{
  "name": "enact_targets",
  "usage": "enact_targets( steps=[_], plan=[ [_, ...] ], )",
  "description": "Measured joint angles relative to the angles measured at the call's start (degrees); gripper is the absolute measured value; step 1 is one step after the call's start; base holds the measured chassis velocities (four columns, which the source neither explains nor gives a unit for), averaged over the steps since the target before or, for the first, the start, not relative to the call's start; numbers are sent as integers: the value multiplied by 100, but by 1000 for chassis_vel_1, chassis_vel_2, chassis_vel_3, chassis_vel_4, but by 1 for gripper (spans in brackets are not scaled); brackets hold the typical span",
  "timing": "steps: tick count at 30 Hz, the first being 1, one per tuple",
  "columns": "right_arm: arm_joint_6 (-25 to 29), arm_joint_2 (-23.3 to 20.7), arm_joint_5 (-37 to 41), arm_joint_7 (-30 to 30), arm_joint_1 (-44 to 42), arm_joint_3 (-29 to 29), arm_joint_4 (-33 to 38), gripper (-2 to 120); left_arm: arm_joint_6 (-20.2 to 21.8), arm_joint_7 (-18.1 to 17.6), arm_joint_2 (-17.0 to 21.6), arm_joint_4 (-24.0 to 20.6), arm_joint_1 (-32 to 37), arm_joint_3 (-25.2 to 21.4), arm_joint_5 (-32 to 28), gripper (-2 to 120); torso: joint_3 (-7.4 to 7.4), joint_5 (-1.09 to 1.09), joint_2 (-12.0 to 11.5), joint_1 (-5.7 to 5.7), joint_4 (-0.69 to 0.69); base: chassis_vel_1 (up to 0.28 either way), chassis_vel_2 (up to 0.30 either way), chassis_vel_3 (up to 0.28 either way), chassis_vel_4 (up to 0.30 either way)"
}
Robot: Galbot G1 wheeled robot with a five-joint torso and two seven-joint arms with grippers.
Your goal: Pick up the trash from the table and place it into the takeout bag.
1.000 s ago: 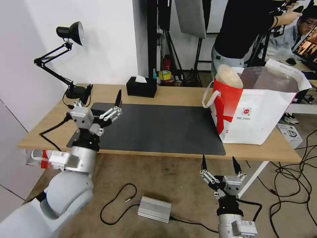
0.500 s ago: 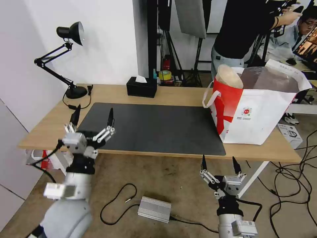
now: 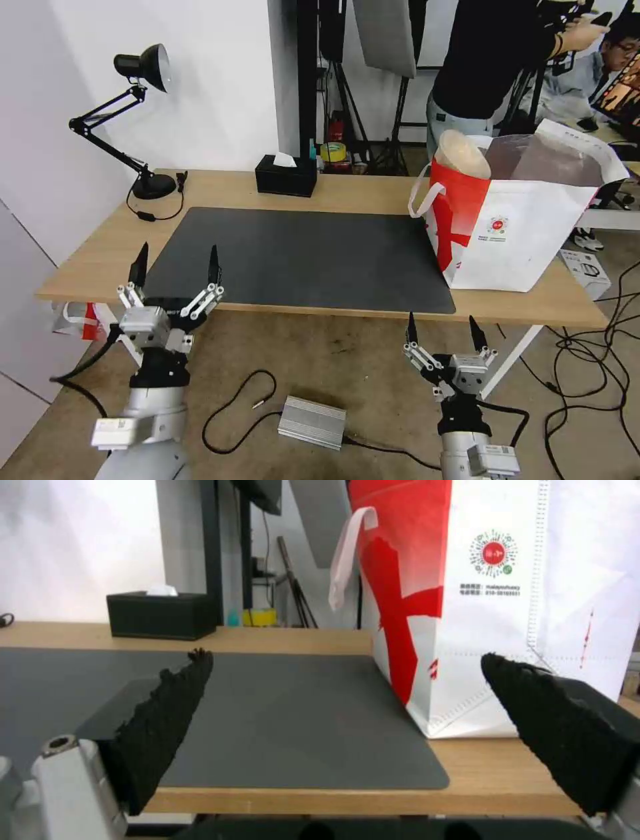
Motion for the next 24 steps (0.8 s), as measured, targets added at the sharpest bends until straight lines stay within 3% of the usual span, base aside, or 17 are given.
enact_targets(
  steps=[24],
  plan=[
    [0, 0, 0, 0, 0, 0, 0, 100, -439, 116, -732, 661, 592, 807, 1041, 100, 0, 0, 0, 0, 0, 0, 0, 0, 0]
  ],
)
